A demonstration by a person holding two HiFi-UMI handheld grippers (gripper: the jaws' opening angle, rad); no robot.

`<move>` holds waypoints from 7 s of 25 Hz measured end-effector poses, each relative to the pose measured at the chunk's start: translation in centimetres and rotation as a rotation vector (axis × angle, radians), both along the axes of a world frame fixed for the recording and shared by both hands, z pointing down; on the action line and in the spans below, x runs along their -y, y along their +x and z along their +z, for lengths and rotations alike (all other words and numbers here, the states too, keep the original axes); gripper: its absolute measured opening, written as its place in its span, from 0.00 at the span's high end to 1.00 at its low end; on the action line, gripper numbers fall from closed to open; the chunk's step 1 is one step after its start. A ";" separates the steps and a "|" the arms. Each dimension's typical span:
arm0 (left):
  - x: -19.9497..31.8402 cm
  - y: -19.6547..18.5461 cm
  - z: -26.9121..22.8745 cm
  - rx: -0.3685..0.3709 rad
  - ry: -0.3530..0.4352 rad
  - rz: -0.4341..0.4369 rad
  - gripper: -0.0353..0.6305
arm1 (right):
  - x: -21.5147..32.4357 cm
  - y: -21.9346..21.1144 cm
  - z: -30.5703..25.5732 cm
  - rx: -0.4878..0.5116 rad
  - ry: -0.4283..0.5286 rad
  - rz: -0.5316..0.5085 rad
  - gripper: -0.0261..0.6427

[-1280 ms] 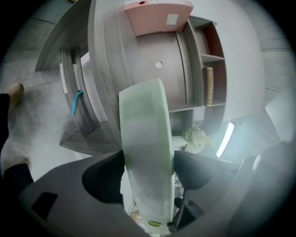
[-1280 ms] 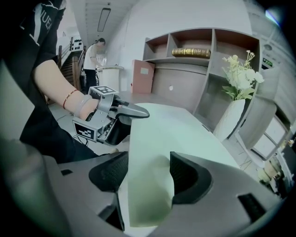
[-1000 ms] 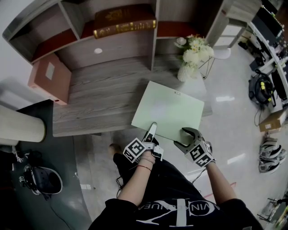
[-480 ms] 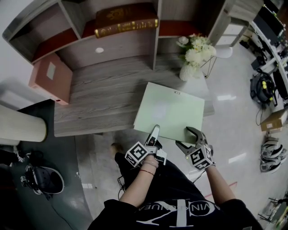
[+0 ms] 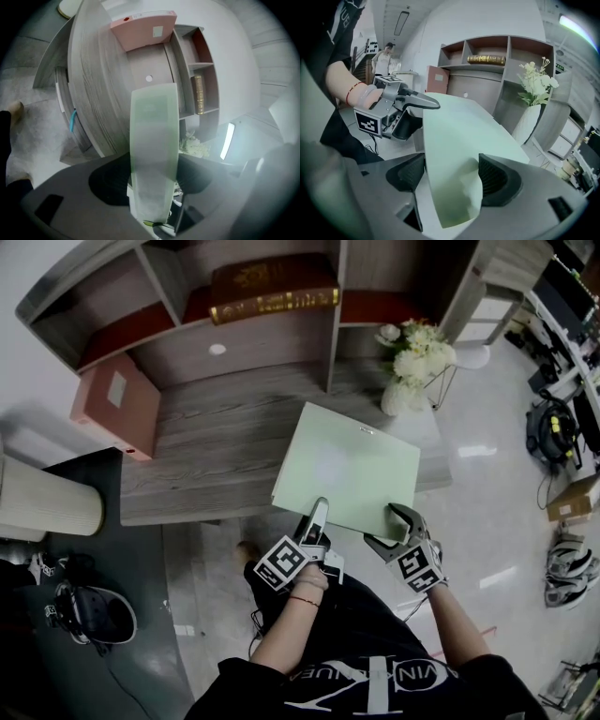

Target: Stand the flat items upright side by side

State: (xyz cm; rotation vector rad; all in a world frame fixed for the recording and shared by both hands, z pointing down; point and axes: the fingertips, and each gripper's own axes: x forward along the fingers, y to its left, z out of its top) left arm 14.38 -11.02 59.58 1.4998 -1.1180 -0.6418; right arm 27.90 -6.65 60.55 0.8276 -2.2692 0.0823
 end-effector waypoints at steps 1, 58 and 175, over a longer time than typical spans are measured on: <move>0.1 -0.5 -0.4 0.011 0.009 -0.002 0.54 | 0.2 -0.5 -0.1 0.007 -0.001 -0.006 0.41; 1.5 -38.2 -16.6 0.766 0.110 -0.356 0.54 | 6.6 -42.7 -6.1 0.335 -0.131 -0.459 0.44; 3.8 -43.3 -19.5 1.121 0.347 -0.191 0.68 | 12.5 -42.4 -17.3 0.631 -0.029 -0.265 0.82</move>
